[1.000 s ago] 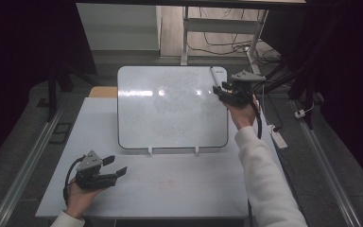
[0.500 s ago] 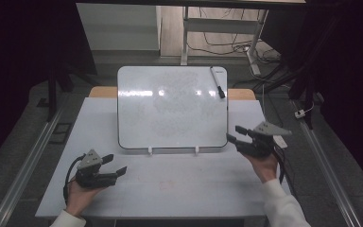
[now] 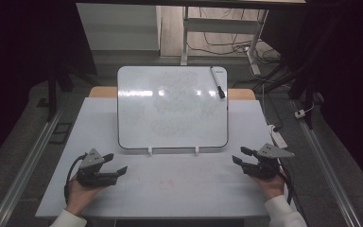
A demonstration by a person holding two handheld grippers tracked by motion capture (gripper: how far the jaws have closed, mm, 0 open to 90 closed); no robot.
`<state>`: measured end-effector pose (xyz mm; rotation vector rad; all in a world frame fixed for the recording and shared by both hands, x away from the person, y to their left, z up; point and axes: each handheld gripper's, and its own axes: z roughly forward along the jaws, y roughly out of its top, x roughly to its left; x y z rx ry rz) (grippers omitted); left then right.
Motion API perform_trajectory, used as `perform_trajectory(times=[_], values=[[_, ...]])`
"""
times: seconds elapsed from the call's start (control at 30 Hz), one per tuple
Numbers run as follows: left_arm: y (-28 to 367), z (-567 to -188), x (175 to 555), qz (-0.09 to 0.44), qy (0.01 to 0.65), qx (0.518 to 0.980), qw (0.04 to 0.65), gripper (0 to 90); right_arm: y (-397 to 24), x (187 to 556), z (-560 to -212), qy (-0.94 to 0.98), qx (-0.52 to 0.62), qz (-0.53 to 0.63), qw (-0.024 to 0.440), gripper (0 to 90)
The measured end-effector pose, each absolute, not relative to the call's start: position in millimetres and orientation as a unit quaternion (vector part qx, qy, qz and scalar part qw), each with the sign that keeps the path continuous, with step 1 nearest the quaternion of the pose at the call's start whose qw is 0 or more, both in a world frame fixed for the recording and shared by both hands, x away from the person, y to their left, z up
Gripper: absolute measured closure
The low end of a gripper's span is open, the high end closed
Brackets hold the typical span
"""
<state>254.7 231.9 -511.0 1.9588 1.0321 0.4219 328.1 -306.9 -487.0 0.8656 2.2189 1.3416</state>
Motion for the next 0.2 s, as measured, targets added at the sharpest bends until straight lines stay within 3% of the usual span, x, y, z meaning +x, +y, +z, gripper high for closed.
perform_trajectory(times=[0.2], values=[[232.3,-510.8,254.3,0.170,0.413,0.785,0.430,25.0,-307.0,327.2,-487.4,0.796,0.308,0.480,0.203,44.5]])
